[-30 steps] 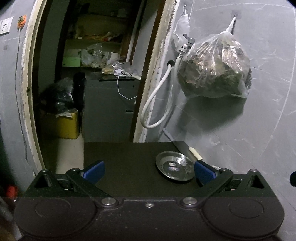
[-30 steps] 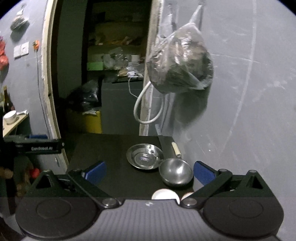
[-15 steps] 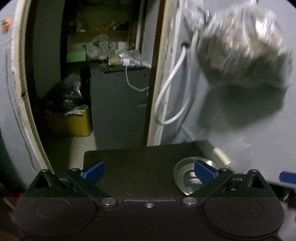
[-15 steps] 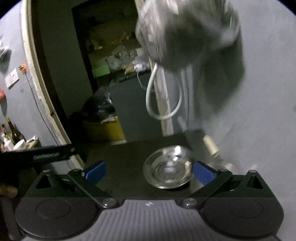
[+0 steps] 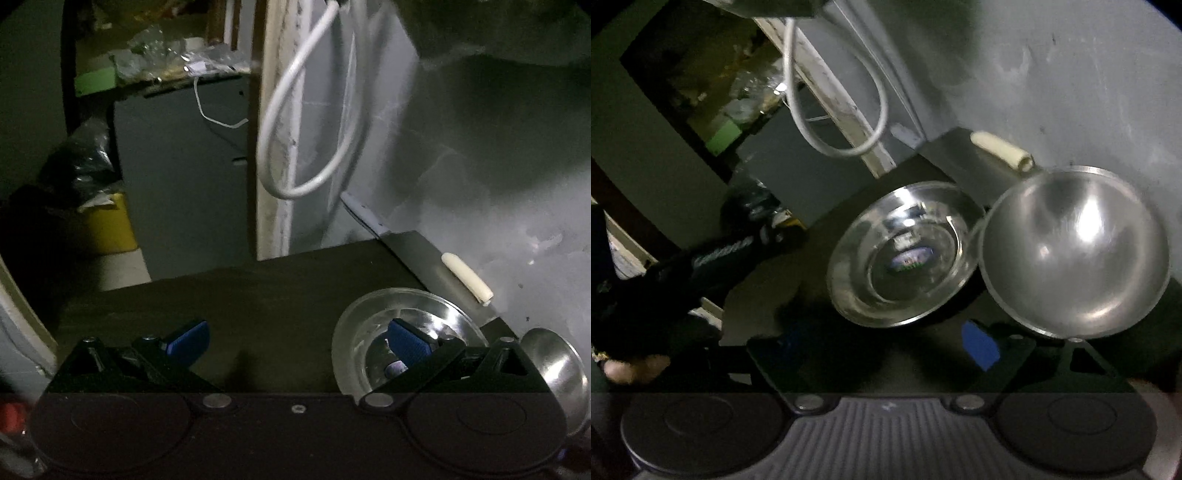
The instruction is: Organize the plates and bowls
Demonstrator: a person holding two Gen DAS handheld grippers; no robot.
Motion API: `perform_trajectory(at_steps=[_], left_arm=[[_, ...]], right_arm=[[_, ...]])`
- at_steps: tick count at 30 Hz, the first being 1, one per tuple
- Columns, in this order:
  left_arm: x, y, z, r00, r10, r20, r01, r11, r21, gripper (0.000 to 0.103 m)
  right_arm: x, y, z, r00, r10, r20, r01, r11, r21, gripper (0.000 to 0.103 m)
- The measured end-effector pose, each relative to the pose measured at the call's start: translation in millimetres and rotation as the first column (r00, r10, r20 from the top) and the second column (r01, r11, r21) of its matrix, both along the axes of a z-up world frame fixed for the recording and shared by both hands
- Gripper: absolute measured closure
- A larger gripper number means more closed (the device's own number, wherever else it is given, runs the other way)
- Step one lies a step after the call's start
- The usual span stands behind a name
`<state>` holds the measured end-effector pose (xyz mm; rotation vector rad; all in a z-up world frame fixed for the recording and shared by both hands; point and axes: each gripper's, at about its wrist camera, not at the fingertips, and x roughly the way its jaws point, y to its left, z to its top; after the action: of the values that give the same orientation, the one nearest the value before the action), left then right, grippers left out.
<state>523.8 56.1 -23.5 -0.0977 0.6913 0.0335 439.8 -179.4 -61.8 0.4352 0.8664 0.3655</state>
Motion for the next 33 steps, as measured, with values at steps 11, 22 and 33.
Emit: perform_trajectory(at_steps=[11, 22, 33], left_arm=[[35.3, -17.5, -32.1, 0.997, -0.022, -0.073, 0.020, 0.999, -0.029, 0.001], [48.4, -19.4, -39.3, 0.993, -0.015, -0.121, -0.001, 0.991, -0.131, 0.031], [50.5, -15.2, -40.1, 0.986, -0.018, -0.163, -0.012, 0.983, -0.181, 0.072]], right_arm=[[15.5, 4.9, -18.5, 0.997, -0.072, -0.016, 0.073, 0.996, 0.045, 0.029], [23.5, 5.3, -22.1, 0.991, -0.132, -0.011, 0.132, 0.987, 0.089, 0.043], [28.7, 5.4, -25.2, 0.988, -0.153, -0.002, 0.152, 0.987, 0.058, 0.065]])
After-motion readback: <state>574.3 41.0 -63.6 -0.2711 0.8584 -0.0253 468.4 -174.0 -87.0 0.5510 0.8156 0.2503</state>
